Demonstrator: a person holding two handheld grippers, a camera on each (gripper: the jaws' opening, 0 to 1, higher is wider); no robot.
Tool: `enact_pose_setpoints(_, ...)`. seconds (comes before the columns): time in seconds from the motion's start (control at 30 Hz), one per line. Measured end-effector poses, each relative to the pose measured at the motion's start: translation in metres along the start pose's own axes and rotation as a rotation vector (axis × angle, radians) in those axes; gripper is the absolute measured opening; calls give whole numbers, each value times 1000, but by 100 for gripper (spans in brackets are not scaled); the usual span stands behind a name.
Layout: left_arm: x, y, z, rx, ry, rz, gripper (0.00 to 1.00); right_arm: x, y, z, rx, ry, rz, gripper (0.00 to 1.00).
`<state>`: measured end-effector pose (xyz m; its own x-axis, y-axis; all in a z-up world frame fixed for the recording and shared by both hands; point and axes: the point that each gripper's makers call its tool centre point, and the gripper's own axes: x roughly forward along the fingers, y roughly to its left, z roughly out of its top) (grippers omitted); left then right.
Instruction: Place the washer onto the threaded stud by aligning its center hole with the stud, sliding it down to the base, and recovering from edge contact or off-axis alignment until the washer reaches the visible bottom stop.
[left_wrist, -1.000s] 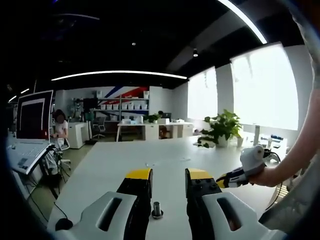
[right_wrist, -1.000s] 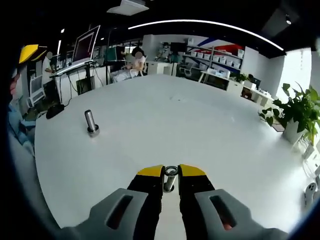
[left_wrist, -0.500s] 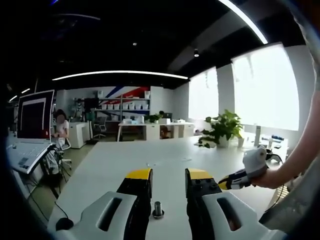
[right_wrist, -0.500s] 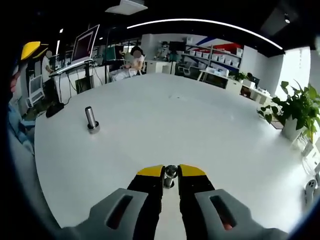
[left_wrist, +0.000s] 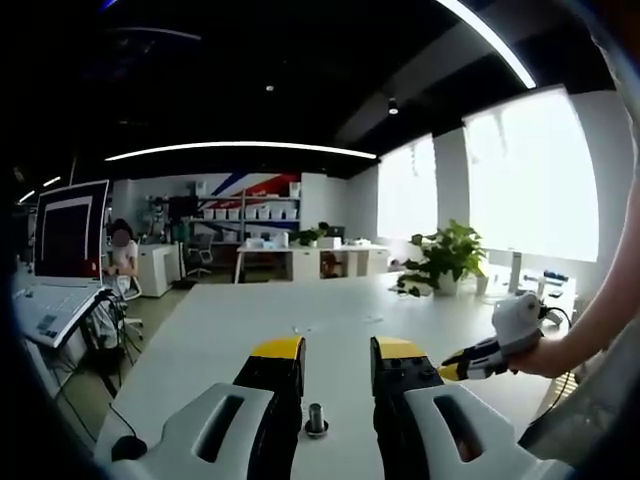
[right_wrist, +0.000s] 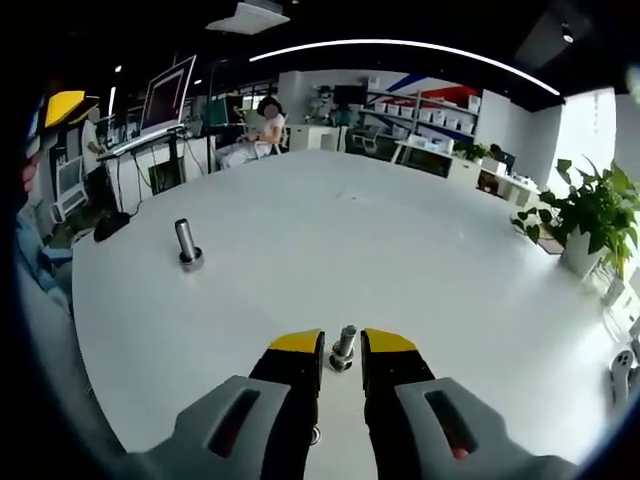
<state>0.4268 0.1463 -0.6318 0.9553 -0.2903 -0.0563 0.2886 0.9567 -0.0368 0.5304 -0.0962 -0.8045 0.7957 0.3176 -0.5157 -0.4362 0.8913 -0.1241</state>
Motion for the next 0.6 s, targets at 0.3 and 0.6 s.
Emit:
enact_pose_setpoints(0.3, 0, -4, 2, 3, -10, -18, 24, -20, 3, 3, 1, -11, -9, 18)
enact_pose_setpoints(0.6, -1, -7, 6, 6, -23, -27, 24, -42, 9, 13, 25, -42, -20, 19)
